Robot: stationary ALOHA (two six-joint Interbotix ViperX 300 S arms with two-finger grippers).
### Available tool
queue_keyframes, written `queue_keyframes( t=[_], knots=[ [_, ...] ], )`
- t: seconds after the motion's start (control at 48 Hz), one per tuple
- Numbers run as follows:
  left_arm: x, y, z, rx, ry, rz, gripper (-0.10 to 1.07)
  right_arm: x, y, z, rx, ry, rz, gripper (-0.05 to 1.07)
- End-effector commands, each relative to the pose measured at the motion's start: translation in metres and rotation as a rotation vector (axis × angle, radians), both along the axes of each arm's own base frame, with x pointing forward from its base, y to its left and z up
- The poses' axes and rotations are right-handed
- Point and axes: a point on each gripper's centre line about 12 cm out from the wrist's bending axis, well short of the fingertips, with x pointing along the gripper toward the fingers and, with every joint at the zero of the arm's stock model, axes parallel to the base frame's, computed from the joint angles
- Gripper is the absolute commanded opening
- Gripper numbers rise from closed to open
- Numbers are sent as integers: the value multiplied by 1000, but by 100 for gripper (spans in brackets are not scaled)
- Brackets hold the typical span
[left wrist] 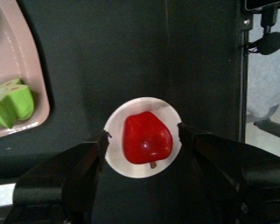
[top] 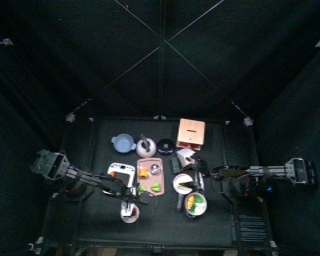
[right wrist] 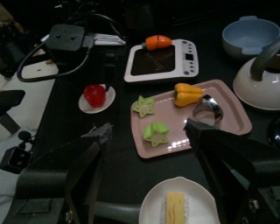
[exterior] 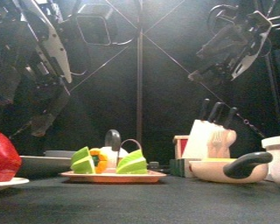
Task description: Grab starfruit bottom
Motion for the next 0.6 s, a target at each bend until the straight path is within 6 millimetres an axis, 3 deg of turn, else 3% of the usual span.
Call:
queue_keyframes(
  t=[0.0,0.25,0.583],
  knots=[
    [3,4,15,27,-56,-19,97,-2,0,14,-22,-48,6,98],
    [-5,21,16,198,-99,-107,97,-12,-1,31,-37,-113,0,98],
    [-11,47,10,286,-179,-77,97,-22,-1,50,-62,-190,0,98]
  ],
)
